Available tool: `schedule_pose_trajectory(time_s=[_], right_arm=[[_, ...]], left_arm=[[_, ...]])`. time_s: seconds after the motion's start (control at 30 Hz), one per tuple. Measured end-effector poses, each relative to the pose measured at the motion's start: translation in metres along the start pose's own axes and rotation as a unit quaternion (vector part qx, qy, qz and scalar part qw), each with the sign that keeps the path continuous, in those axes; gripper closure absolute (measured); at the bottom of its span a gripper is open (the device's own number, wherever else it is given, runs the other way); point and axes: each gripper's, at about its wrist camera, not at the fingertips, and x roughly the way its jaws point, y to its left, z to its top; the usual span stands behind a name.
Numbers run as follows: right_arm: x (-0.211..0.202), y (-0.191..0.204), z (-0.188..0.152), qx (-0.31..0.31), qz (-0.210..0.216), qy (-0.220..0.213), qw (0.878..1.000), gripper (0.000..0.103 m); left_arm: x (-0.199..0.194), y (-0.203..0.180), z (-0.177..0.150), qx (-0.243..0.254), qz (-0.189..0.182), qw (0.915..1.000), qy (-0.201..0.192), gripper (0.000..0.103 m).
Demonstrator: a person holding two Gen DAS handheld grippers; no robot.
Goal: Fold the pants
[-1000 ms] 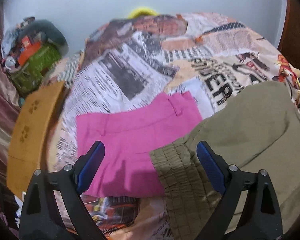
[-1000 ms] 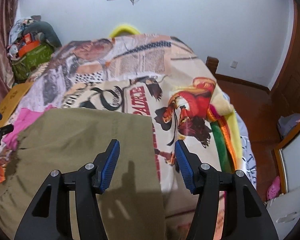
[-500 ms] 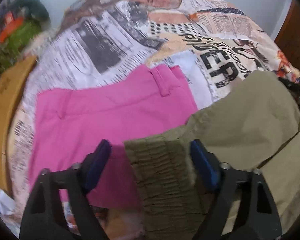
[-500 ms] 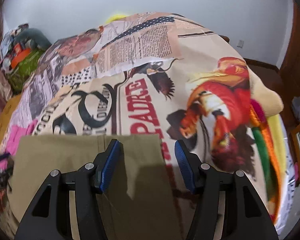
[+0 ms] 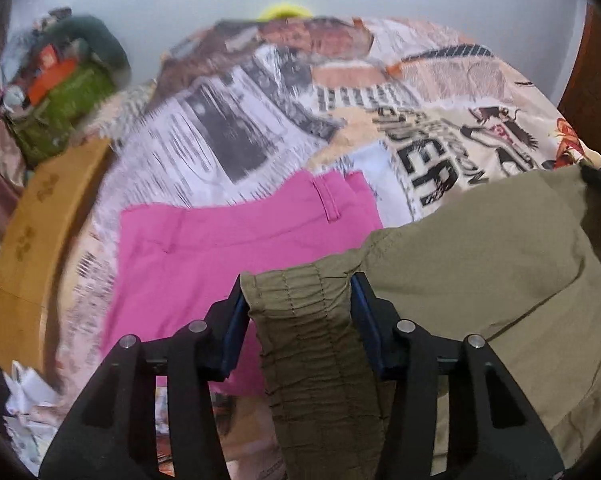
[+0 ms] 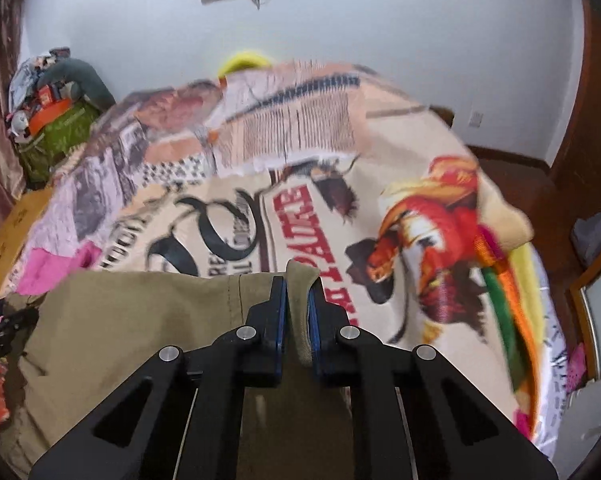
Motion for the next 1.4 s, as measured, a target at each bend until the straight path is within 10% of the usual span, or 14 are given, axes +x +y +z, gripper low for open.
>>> schedule_pose_trajectory(time_s=[0.5, 1.4], right_arm=[[-0.146, 0.017, 0.041, -0.006, 0.032, -0.122, 0.992, 0.094], [-0.234, 0.019, -0.126, 0.011, 0.036, -0.064, 0.997, 0.095]], left_arm=[[-0.126, 0.009, 0.010, -0.005, 0.006, 0.9953, -0.097, 0.055], [-0.205, 0.004, -0.121, 0.063, -0.050, 0.9928, -0.088, 0.055]])
